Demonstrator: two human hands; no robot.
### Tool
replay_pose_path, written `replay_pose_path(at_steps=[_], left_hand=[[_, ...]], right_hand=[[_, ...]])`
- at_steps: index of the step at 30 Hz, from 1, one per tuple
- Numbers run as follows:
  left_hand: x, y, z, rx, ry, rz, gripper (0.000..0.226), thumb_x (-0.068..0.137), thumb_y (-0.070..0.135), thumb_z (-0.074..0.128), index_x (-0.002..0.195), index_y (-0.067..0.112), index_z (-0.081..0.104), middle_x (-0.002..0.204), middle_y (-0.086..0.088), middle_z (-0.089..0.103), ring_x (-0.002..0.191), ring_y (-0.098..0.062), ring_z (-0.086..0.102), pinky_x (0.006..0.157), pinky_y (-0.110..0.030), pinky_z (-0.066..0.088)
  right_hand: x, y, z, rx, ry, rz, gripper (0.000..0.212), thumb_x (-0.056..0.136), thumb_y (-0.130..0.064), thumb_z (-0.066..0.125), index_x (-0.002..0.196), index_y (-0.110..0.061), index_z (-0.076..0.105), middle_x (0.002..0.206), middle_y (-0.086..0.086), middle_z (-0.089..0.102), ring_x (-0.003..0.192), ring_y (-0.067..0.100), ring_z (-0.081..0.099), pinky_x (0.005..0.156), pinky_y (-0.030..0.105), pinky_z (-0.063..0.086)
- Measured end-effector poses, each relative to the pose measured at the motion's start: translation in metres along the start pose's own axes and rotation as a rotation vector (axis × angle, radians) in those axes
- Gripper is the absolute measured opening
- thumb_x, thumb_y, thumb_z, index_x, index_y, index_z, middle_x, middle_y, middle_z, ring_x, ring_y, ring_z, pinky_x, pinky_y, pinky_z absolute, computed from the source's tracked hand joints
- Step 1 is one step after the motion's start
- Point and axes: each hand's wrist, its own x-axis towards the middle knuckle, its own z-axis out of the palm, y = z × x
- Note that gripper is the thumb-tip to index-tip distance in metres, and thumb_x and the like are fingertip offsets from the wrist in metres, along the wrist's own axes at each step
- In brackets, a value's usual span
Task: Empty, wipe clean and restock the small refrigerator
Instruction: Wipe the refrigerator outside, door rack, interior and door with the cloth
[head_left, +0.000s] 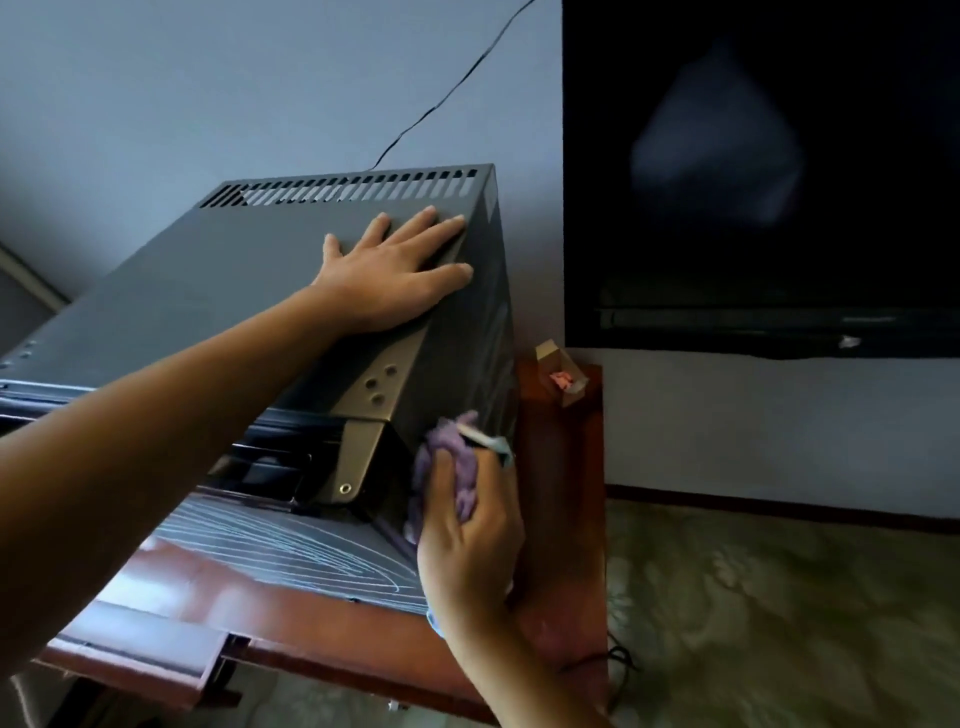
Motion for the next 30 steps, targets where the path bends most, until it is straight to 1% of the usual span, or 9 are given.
replay_pose_path(at_steps=[6, 9, 11, 15, 19, 22, 26, 28, 30], left_hand=[[-0.003, 0.000, -0.003, -0.002, -0.038, 0.038, 0.084, 0.075, 0.077, 0.041, 0.149, 0.069, 0.001, 0.170, 0.019, -0.004, 0.157, -0.028, -0.007, 0.115, -0.075, -0.005], [-0.004, 0.001, -0.002, -0.002, -0.032, 0.040, 0.083, 0.076, 0.075, 0.041, 0.148, 0.070, 0.001, 0.170, 0.019, -0.005, 0.157, -0.028, -0.007, 0.115, -0.075, -0.004], [-0.004, 0.001, -0.003, -0.007, -0.030, 0.040, 0.083, 0.076, 0.074, 0.041, 0.148, 0.070, 0.001, 0.170, 0.019, -0.005, 0.157, -0.028, -0.007, 0.115, -0.075, -0.004], [-0.003, 0.000, -0.002, -0.012, -0.034, 0.038, 0.083, 0.076, 0.074, 0.040, 0.148, 0.070, 0.001, 0.170, 0.019, -0.005, 0.157, -0.028, -0.008, 0.115, -0.075, -0.004], [-0.003, 0.001, -0.002, -0.011, -0.021, 0.041, 0.083, 0.076, 0.073, 0.040, 0.150, 0.068, 0.002, 0.170, 0.018, -0.005, 0.157, -0.028, -0.007, 0.116, -0.074, -0.003], [-0.003, 0.001, -0.002, -0.004, -0.015, 0.042, 0.083, 0.076, 0.073, 0.039, 0.150, 0.068, 0.002, 0.170, 0.018, -0.004, 0.157, -0.027, -0.006, 0.116, -0.073, -0.002], [-0.003, 0.002, -0.002, 0.001, -0.017, 0.038, 0.085, 0.074, 0.073, 0.038, 0.150, 0.067, 0.001, 0.170, 0.017, -0.004, 0.157, -0.027, -0.006, 0.116, -0.074, 0.000], [-0.003, 0.002, -0.002, 0.008, -0.015, 0.031, 0.085, 0.074, 0.074, 0.037, 0.150, 0.067, 0.000, 0.170, 0.017, -0.004, 0.157, -0.026, -0.006, 0.116, -0.074, 0.000], [-0.003, 0.003, -0.002, 0.008, -0.014, 0.024, 0.086, 0.073, 0.074, 0.037, 0.151, 0.066, 0.001, 0.170, 0.017, -0.004, 0.157, -0.026, -0.005, 0.116, -0.074, 0.001]], right_hand=[[-0.031, 0.118, -0.006, -0.166, -0.164, 0.361, 0.019, 0.102, -0.045, 0.047, 0.113, -0.047, 0.062, 0.120, -0.017, 0.062, 0.116, 0.010, 0.062, 0.094, 0.014, 0.039], [-0.044, 0.171, -0.017, -0.234, -0.375, 0.707, 0.043, 0.104, -0.048, 0.043, 0.136, -0.024, 0.056, 0.133, 0.001, 0.059, 0.126, 0.024, 0.055, 0.102, 0.027, 0.040], [-0.045, 0.195, -0.022, -0.328, -0.440, 0.841, 0.045, 0.105, -0.043, 0.042, 0.135, -0.012, 0.055, 0.132, 0.009, 0.061, 0.122, 0.028, 0.057, 0.101, 0.033, 0.044], [-0.044, 0.220, -0.018, -0.416, -0.479, 0.996, 0.039, 0.106, -0.050, 0.037, 0.117, -0.023, 0.062, 0.124, 0.012, 0.069, 0.117, 0.031, 0.063, 0.100, 0.037, 0.046], [-0.030, 0.203, -0.015, -0.370, -0.423, 0.963, 0.038, 0.107, -0.043, 0.037, 0.117, -0.022, 0.067, 0.124, 0.012, 0.069, 0.116, 0.030, 0.063, 0.095, 0.034, 0.045], [-0.006, 0.154, -0.010, -0.382, -0.376, 0.861, 0.040, 0.104, -0.048, 0.034, 0.115, -0.027, 0.066, 0.122, 0.006, 0.068, 0.114, 0.030, 0.064, 0.092, 0.036, 0.044], [0.026, 0.039, -0.013, -0.267, -0.274, 0.620, 0.036, 0.090, -0.062, 0.042, 0.102, -0.034, 0.062, 0.100, -0.004, 0.073, 0.103, 0.027, 0.068, 0.085, 0.033, 0.048], [0.038, -0.019, -0.015, -0.065, -0.224, 0.466, 0.038, 0.081, -0.064, 0.047, 0.100, -0.035, 0.066, 0.092, -0.013, 0.072, 0.096, 0.015, 0.069, 0.085, 0.032, 0.052], [0.046, -0.056, -0.013, 0.036, -0.175, 0.270, 0.040, 0.083, -0.063, 0.052, 0.104, -0.032, 0.069, 0.092, -0.012, 0.072, 0.091, 0.008, 0.069, 0.083, 0.034, 0.054]])
